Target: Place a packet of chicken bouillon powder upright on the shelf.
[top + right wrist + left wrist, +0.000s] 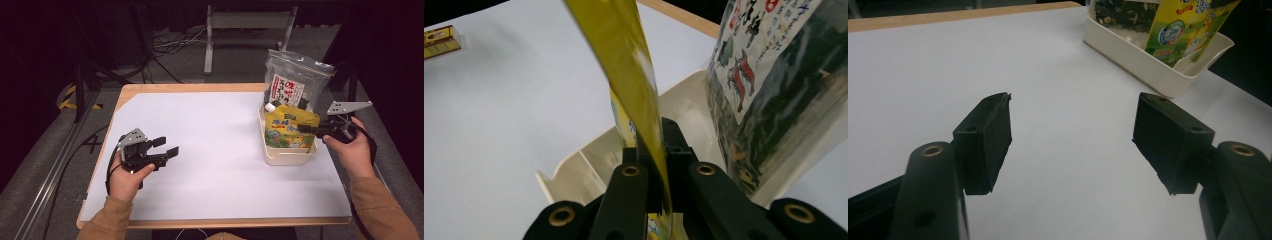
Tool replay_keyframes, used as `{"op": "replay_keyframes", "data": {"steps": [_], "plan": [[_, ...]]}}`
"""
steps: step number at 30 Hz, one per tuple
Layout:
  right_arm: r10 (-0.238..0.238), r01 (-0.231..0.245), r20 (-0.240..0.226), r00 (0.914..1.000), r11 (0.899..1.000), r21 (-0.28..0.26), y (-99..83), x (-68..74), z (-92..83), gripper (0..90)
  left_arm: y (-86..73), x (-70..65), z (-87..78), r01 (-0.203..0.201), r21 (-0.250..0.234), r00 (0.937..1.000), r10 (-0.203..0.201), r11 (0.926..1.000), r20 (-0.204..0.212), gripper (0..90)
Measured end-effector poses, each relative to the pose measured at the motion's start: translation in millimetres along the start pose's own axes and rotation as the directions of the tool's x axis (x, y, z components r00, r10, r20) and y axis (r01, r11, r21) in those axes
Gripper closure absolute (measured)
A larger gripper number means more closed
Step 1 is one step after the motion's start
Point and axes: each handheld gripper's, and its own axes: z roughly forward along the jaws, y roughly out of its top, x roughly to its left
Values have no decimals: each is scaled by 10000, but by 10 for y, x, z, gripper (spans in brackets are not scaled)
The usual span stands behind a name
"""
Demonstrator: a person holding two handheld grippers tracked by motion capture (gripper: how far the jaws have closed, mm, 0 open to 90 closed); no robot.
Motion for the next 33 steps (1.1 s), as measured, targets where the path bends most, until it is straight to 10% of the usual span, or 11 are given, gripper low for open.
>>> {"op": "replay_keyframes", "data": {"steps": [7, 17, 33], "plan": [[-71, 66, 450, 9990, 9999, 108, -3, 11, -20, 828, 0, 28, -62, -36, 113, 9998, 38, 9999, -195, 306], [159, -146, 1077, 9941, 9998, -125, -23, 32, -101, 505, -50, 111, -218, -13, 501, 9963, 56, 9987, -858, 268], [178, -150, 1669, 9858, 9997, -180, -82, 331, -375, 445, -158, 186, -455, 82, 1129, 9912, 68, 9936, -1325, 266]]}}
